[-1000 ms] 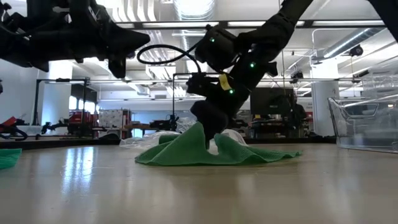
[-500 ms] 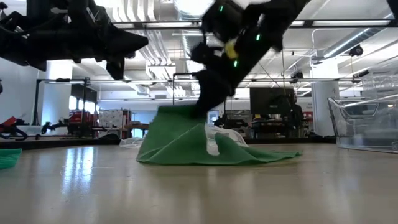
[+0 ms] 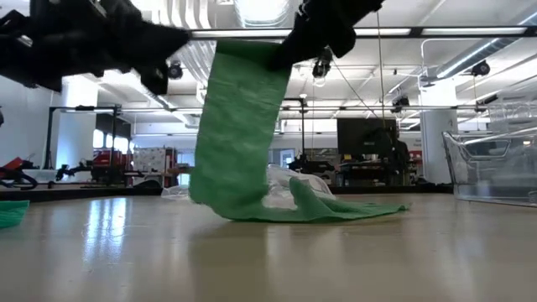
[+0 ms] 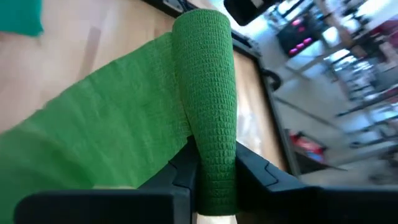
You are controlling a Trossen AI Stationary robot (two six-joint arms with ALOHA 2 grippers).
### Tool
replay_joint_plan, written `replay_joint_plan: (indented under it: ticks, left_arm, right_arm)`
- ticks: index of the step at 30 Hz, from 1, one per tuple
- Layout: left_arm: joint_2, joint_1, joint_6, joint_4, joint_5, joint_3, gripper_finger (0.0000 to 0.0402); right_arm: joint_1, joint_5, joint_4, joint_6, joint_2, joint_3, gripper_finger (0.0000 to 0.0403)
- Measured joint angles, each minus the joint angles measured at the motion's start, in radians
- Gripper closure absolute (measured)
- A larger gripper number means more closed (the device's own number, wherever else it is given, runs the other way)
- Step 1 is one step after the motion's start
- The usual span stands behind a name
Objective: Roll bandage
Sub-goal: Roll the green bandage
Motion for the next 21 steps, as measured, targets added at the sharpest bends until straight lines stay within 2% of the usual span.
replay_joint_plan:
  ticks: [3, 12, 16, 18, 21]
  left_arm:
    - [0.027, -0.024, 0.002, 0.095, 0.055, 0.000, 0.0327]
    - [0.119, -0.045, 0.064, 0.108, 0.005, 0.052, 0.0269]
    - [0.148, -0.046, 0.089, 0.012, -0.044, 0.115, 0.0239]
    - [0.163, -0.045, 0.082, -0.080, -0.093, 0.156, 0.0227]
    - [0.187, -0.045, 0.080, -0.240, -0.098, 0.224, 0.0214]
  right_arm:
    - [0.024, 0.080, 0.002, -0.029, 0.001, 0.000, 0.0342]
    - [0.017, 0.083, 0.029, -0.032, 0.010, 0.003, 0.0351]
    - [0.012, 0.084, 0.030, -0.046, 0.025, 0.003, 0.0345]
    - [0.012, 0.084, 0.030, -0.053, 0.034, 0.003, 0.0342]
    - [0.010, 0.084, 0.028, -0.071, 0.044, 0.003, 0.0344]
